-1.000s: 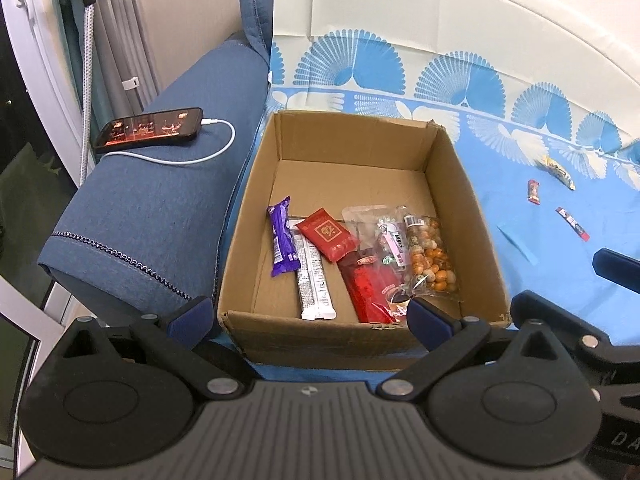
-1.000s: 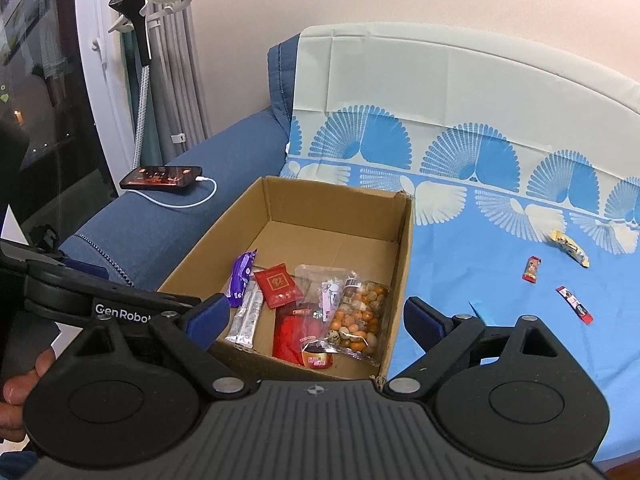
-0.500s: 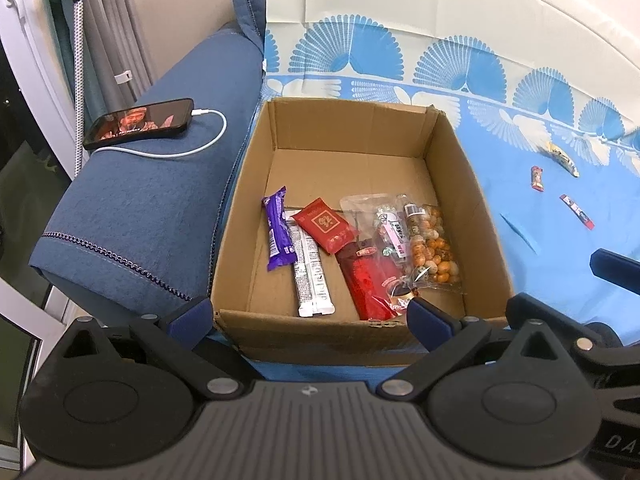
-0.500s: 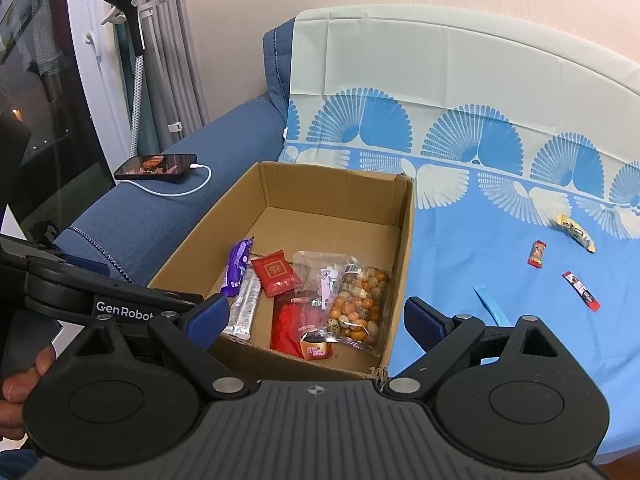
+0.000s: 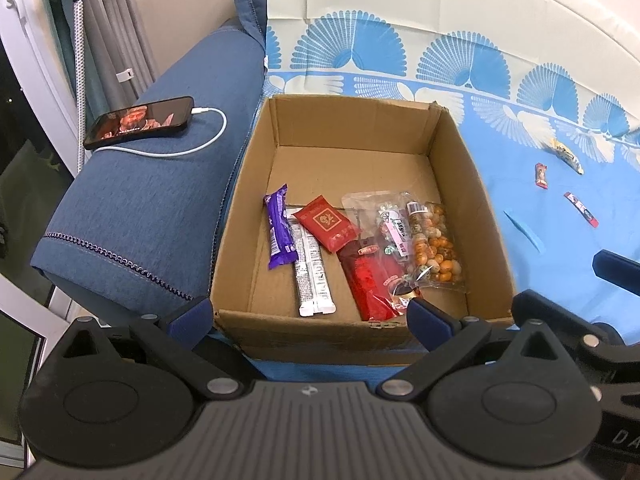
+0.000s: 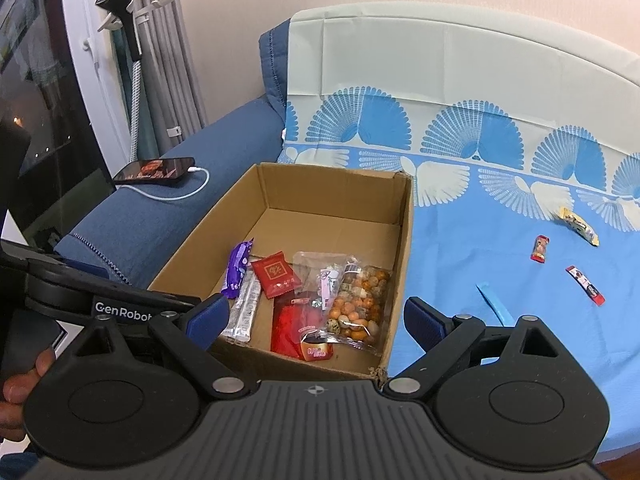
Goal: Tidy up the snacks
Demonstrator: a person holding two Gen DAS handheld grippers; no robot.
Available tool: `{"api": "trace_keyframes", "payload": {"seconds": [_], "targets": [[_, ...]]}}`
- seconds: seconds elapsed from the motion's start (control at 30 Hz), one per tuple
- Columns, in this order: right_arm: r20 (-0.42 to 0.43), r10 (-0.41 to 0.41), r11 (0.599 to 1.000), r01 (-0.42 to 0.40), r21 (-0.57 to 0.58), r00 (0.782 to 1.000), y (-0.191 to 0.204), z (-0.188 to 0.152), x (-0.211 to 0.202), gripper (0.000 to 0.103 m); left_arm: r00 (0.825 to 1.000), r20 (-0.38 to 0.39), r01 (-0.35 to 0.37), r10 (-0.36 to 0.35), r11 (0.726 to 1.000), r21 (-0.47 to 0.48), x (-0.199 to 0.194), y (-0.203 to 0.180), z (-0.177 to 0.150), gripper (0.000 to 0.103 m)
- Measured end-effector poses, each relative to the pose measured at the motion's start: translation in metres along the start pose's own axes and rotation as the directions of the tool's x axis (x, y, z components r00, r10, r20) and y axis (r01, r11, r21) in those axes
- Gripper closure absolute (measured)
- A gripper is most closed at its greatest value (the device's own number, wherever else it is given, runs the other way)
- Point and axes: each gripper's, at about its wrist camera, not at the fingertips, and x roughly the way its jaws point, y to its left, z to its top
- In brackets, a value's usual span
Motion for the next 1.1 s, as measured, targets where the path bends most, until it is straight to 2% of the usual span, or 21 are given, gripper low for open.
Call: {"api": "trace_keyframes", "payload": {"seconds": [0.17, 0.3, 0.47, 0.63, 0.77, 0.9, 1.03, 1.1], "targets": [[0.017, -0.009, 0.999, 0.008, 0.041, 1.000, -0.015, 0.002, -0.001, 0.008, 1.000, 0.004, 0.001, -0.001, 1.000, 0.016, -0.001, -0.012, 0.012, 0.000], [0.043, -0.049, 0.996, 0.046, 0.077, 0.998, -0.037, 0.003, -0.004, 0.008, 1.000, 0.014, 0.021, -0.022, 0.999, 0.042, -0.001, -0.032, 0.029, 0.000], [0.068, -0.135, 0.979, 0.122, 0.162, 0.989, -0.085, 0.000, -0.013, 0.008, 0.998, 0.004, 0.065, -0.065, 0.995, 0.081, 0.007, -0.070, 0.052, 0.000], [0.063, -0.248, 0.946, 0.228, 0.231, 0.967, -0.151, -0.005, -0.013, 0.008, 0.994, -0.027, 0.111, -0.108, 0.984, 0.139, 0.024, -0.121, 0.082, 0.000], [0.041, -0.327, 0.912, 0.304, 0.276, 0.944, -0.212, -0.010, -0.005, 0.008, 0.988, -0.065, 0.152, -0.142, 0.974, 0.170, 0.051, -0.166, 0.112, 0.000], [-0.005, -0.389, 0.872, 0.370, 0.322, 0.921, -0.272, -0.009, 0.011, 0.007, 0.987, -0.072, 0.154, -0.141, 0.957, 0.246, 0.094, -0.224, 0.139, 0.000], [-0.084, -0.397, 0.855, 0.401, 0.328, 0.914, -0.323, -0.011, 0.052, 0.007, 0.979, -0.124, 0.193, -0.159, 0.918, 0.347, 0.156, -0.293, 0.161, 0.000], [-0.131, -0.419, 0.847, 0.438, 0.301, 0.899, -0.345, -0.012, 0.080, 0.007, 0.977, -0.147, 0.199, -0.153, 0.903, 0.381, 0.191, -0.323, 0.169, 0.000]]}}
